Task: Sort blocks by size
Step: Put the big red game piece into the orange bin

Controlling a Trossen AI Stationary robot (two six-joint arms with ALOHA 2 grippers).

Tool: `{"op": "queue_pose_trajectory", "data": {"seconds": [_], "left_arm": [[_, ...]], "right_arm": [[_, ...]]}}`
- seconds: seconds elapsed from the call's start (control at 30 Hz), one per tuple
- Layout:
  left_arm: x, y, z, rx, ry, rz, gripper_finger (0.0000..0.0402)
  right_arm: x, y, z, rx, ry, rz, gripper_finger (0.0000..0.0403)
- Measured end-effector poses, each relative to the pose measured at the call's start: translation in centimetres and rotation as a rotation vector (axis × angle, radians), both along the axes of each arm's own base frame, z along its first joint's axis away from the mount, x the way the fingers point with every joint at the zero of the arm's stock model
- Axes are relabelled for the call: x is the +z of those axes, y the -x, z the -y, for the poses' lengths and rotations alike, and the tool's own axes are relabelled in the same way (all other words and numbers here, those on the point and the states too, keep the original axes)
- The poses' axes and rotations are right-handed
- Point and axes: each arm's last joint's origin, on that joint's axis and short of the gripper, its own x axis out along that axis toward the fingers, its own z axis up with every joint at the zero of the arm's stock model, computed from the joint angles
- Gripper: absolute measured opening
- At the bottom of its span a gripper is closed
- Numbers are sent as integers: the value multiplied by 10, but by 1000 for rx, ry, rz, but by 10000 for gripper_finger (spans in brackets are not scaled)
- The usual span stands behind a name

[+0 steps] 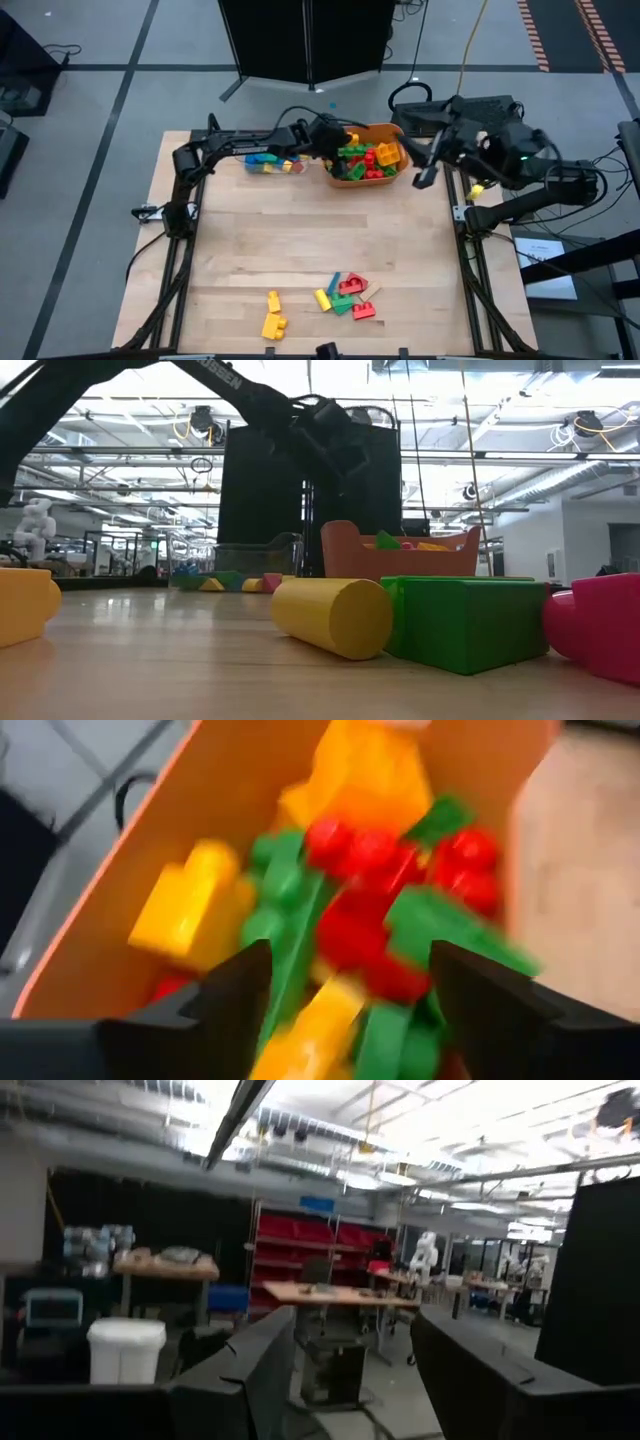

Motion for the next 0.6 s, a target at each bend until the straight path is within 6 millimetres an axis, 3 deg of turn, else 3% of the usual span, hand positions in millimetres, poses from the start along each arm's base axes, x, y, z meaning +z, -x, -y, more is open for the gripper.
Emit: {"op": "queue_pose_trajectory", "data": {"seconds": [0.13, 0.27, 0.47, 0.6], "left_arm": [[18, 5, 3, -23, 103, -93, 296], [39, 14, 26, -287, 338, -194, 299], [33, 23, 81, -531, 455, -412, 300], [24, 22, 118, -642, 477, -476, 301]], "right_arm": [[-2, 0, 0, 8, 2, -17, 196], [-11, 7, -6, 110, -60, -117, 196], [-63, 10, -20, 231, -409, -558, 196], [-103, -3, -42, 321, -593, -837, 193]]}}
